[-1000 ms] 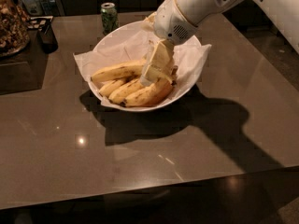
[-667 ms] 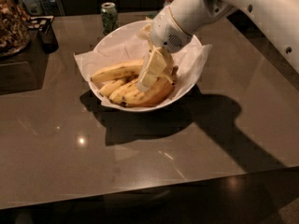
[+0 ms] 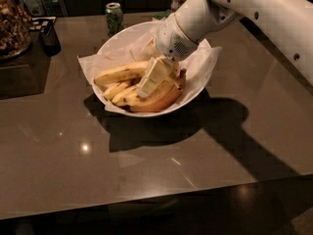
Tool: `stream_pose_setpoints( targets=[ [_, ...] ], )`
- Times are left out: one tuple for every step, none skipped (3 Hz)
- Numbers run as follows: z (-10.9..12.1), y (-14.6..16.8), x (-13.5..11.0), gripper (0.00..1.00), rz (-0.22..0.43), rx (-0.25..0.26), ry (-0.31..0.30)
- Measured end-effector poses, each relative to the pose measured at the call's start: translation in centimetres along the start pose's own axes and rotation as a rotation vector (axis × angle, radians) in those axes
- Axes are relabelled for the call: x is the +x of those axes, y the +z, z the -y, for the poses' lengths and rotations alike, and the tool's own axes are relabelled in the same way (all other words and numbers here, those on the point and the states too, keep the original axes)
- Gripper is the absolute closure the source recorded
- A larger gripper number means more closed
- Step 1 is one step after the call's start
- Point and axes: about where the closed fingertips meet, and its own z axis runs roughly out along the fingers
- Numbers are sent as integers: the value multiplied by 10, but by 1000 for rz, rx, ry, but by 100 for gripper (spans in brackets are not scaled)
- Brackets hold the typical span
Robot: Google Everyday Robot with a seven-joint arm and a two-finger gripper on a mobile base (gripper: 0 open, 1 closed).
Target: Pick banana from white bowl
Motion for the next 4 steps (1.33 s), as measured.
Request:
stream_pose_setpoints(
  targets=[
    [0, 0, 0, 65, 0, 0, 0],
    [0, 0, 0, 88, 0, 0, 0],
    [0, -1, -1, 100, 0, 0, 0],
    [-6, -16, -6, 100, -1, 56, -22]
  ],
)
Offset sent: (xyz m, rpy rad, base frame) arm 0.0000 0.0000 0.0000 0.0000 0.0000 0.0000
